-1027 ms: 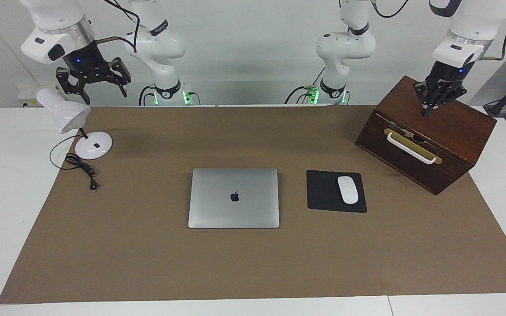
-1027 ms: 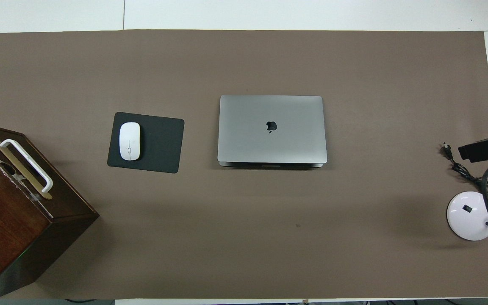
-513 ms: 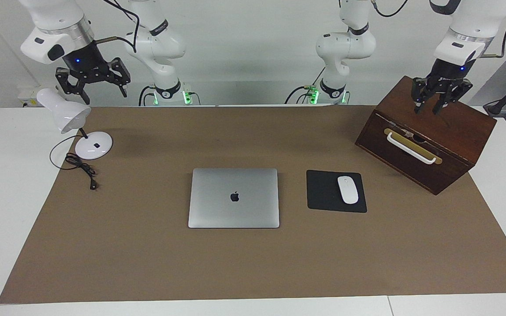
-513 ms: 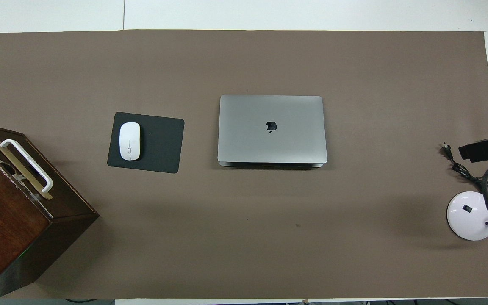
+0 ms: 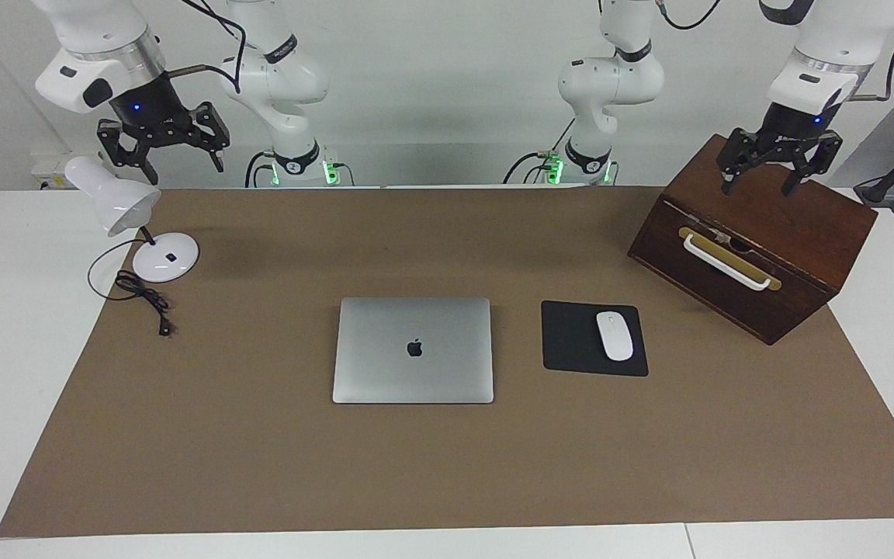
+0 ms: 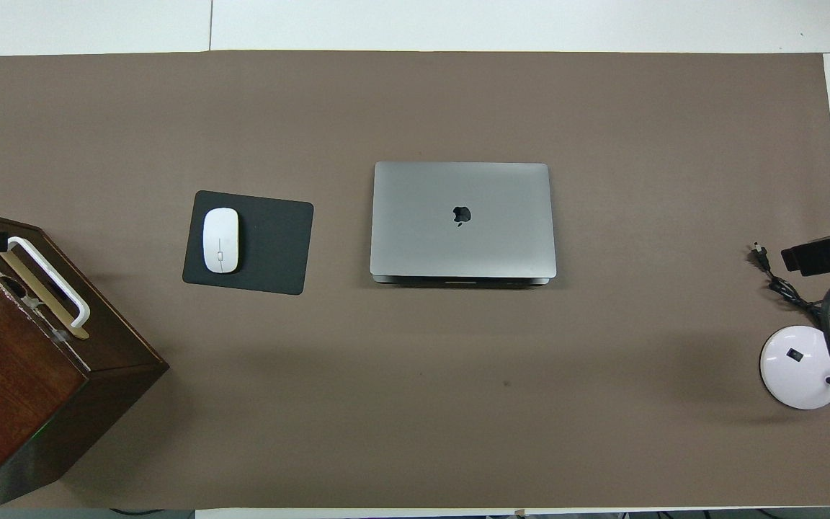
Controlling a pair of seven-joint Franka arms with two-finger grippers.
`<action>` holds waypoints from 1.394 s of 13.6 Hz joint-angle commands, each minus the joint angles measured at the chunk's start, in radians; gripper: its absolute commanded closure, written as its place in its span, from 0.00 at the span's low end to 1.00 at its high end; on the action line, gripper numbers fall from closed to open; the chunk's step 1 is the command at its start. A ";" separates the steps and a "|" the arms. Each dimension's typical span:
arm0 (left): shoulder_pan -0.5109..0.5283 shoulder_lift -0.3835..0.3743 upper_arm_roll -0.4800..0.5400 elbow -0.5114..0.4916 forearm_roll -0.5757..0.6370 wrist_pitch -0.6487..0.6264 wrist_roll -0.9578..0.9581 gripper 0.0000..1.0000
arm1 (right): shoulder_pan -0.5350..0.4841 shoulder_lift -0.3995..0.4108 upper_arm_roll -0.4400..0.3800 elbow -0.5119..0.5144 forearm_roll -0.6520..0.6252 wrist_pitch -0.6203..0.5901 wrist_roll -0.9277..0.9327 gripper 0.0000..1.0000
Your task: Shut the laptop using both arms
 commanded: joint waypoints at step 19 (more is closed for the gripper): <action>-0.002 0.067 -0.012 0.005 0.002 -0.035 -0.047 0.00 | -0.020 0.000 0.006 0.005 -0.016 -0.014 0.020 0.00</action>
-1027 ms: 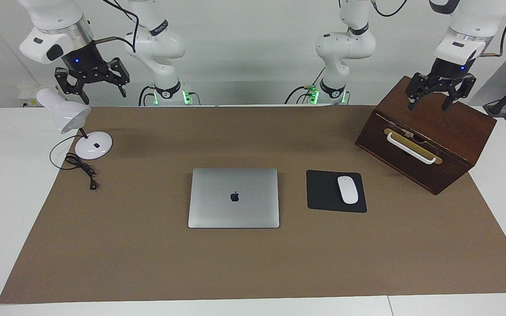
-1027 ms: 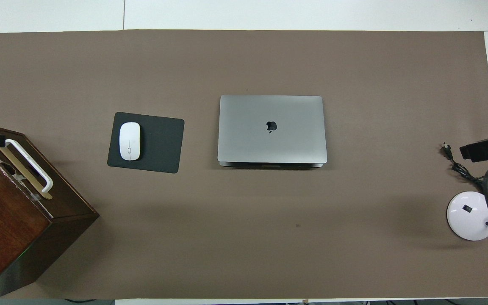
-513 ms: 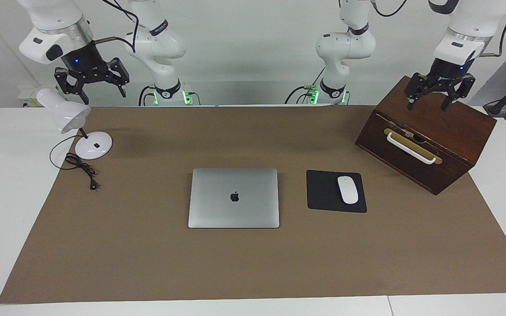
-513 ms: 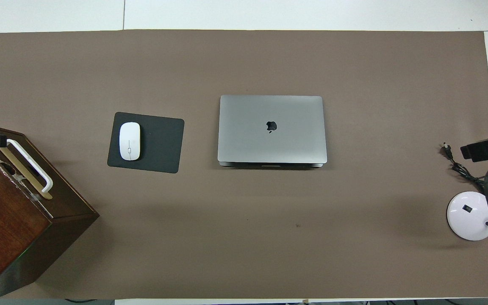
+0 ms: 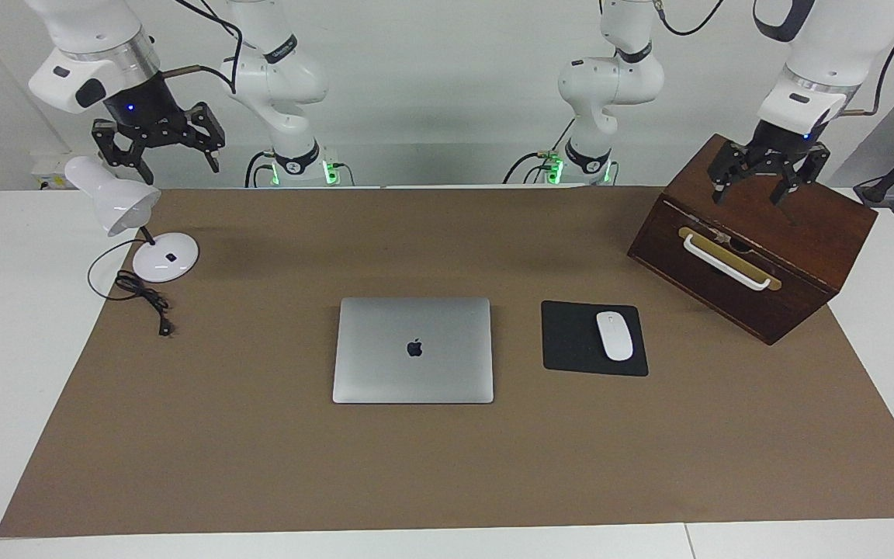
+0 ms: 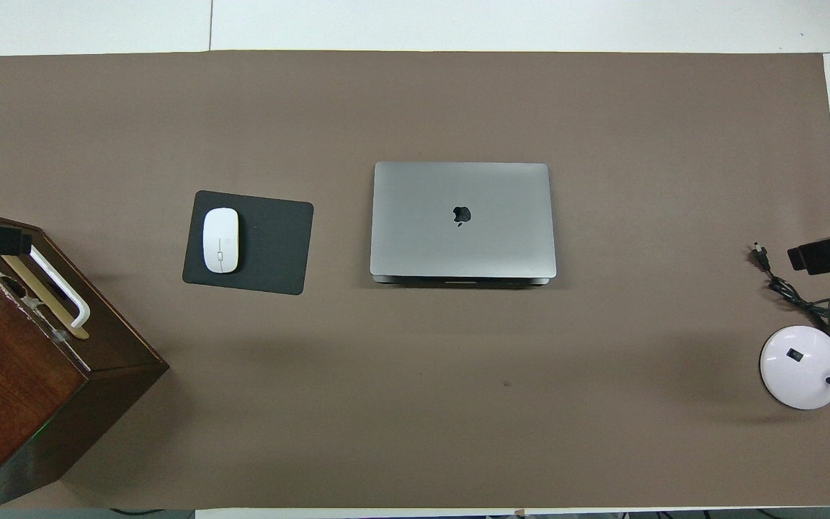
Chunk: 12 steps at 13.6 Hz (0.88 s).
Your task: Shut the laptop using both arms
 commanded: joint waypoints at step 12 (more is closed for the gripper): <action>0.004 0.060 -0.019 0.116 0.001 -0.082 -0.021 0.00 | -0.008 -0.001 0.006 0.005 -0.016 -0.010 0.020 0.00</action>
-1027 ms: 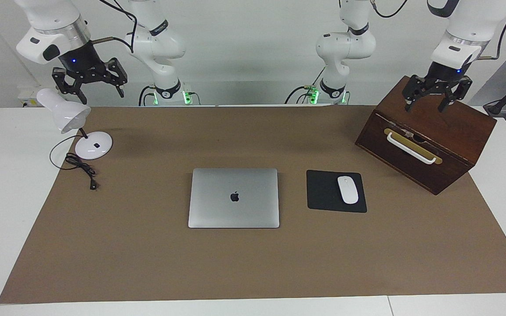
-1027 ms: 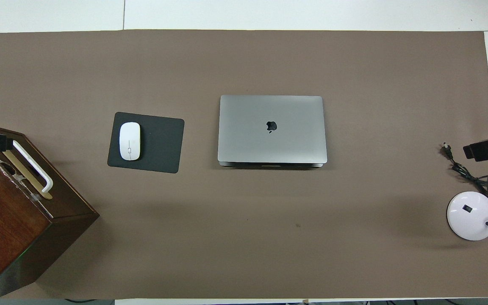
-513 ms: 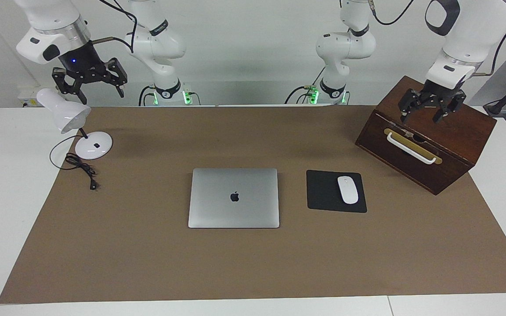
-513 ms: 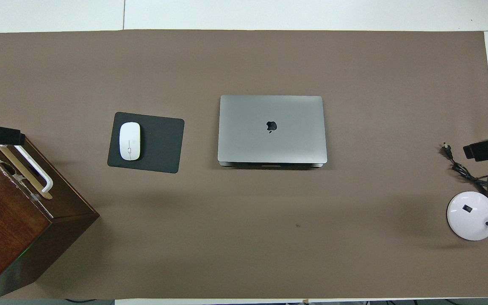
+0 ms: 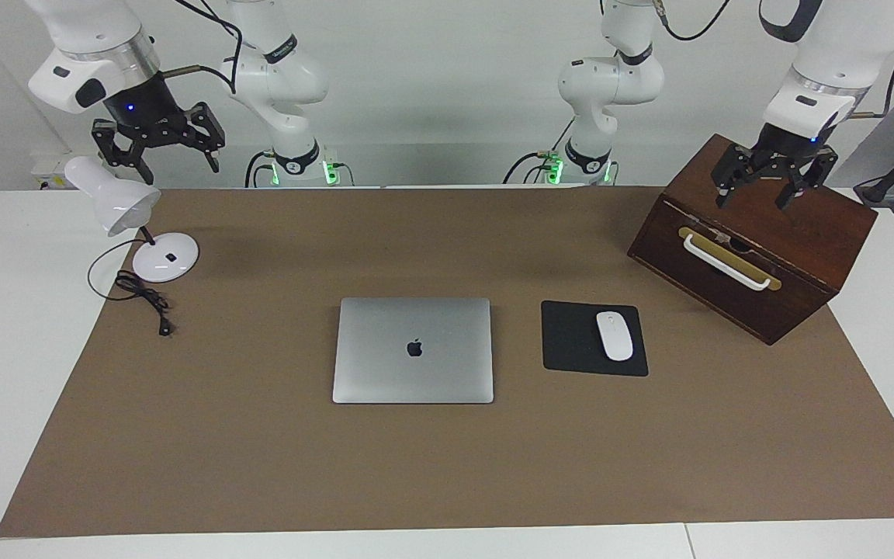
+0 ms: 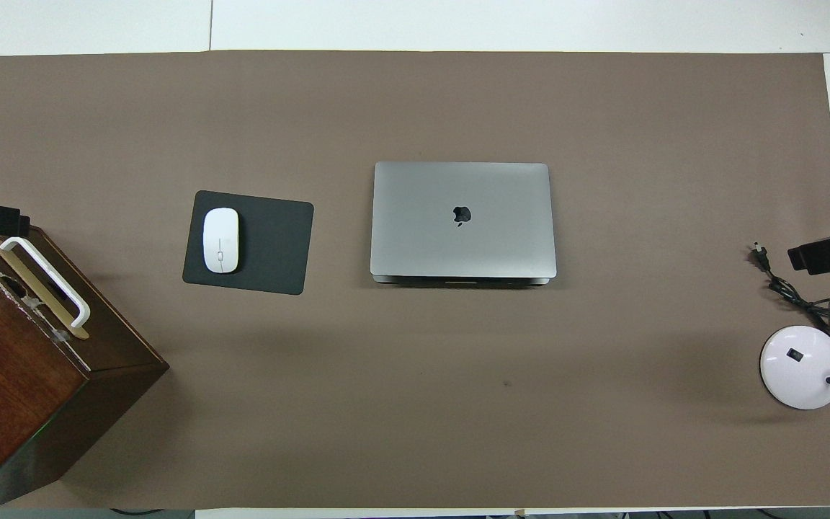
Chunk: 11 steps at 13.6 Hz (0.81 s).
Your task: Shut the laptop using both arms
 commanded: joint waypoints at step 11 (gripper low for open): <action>0.005 0.001 -0.005 0.008 -0.029 -0.042 -0.065 0.00 | -0.008 -0.001 0.006 0.005 -0.016 -0.010 0.020 0.00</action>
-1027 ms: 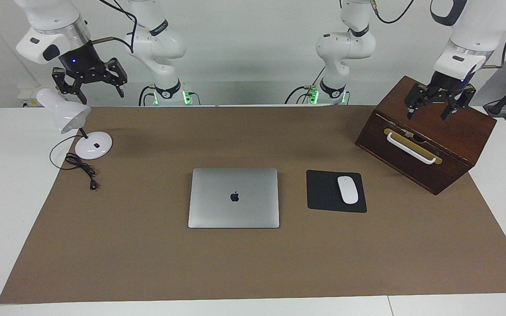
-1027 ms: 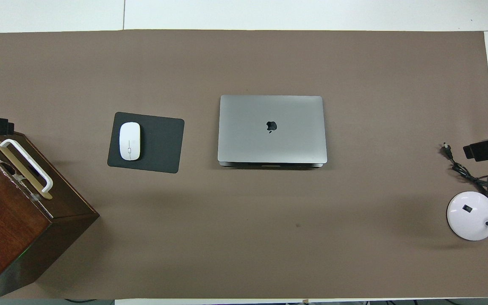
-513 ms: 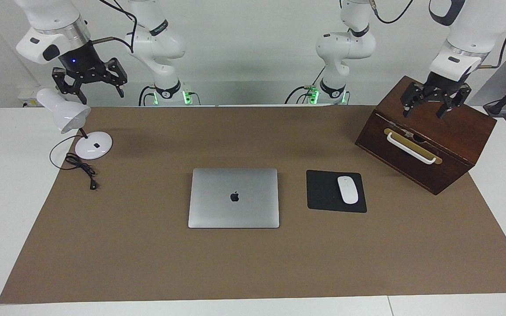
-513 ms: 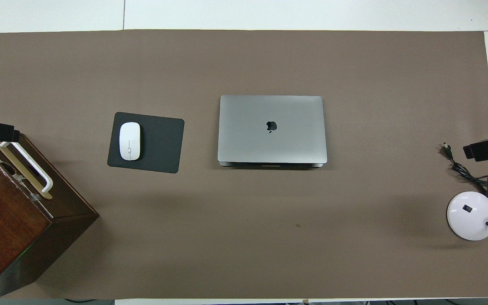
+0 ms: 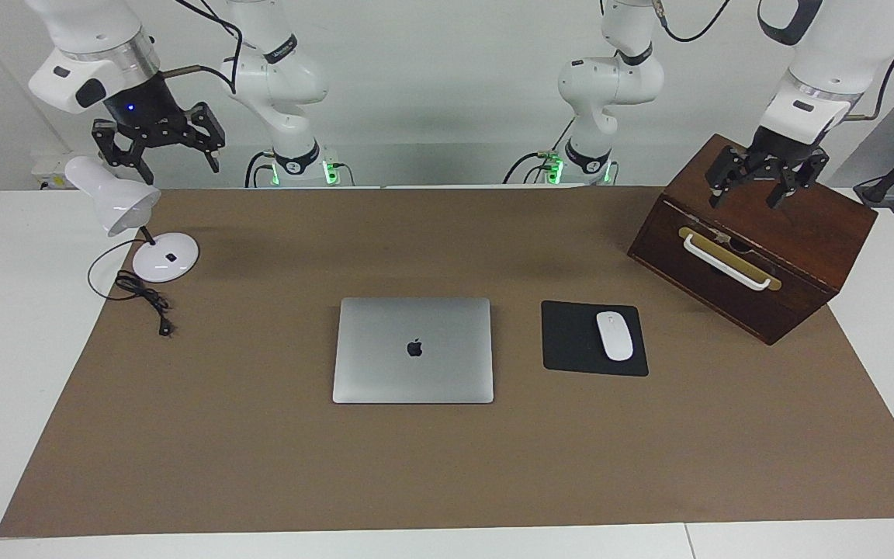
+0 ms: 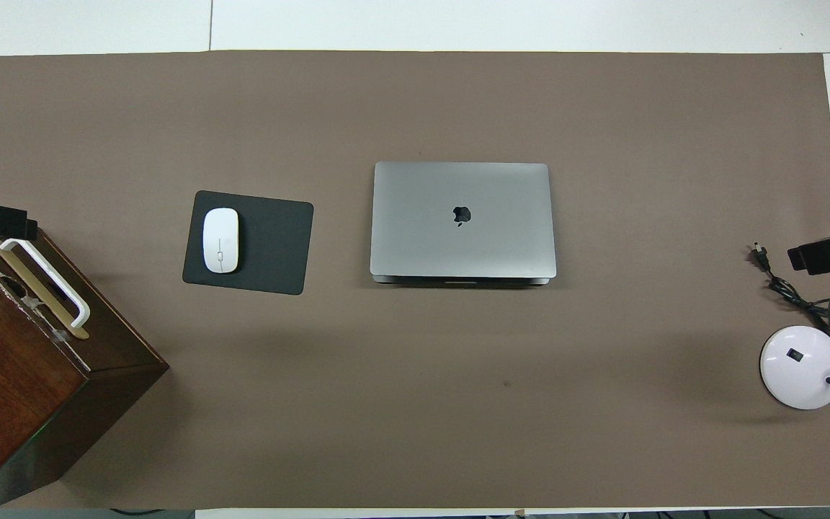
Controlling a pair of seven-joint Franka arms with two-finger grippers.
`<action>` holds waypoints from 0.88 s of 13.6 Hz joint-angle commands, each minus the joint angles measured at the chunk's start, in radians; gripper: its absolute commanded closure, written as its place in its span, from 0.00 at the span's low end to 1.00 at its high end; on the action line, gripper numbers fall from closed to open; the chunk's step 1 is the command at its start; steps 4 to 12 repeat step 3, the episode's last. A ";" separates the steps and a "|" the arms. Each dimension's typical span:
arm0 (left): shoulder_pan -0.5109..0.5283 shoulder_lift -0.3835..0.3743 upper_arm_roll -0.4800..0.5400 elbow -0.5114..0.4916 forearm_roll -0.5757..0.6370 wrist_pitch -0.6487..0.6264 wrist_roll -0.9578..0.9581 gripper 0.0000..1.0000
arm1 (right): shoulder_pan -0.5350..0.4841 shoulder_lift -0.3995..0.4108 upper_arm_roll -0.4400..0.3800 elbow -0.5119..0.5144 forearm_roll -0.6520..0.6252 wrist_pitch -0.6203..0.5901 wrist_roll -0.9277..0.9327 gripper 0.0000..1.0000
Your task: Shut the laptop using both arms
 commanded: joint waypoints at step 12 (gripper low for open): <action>-0.005 0.007 0.005 0.010 -0.011 -0.023 -0.016 0.00 | -0.008 0.000 0.006 0.005 -0.016 -0.008 0.020 0.00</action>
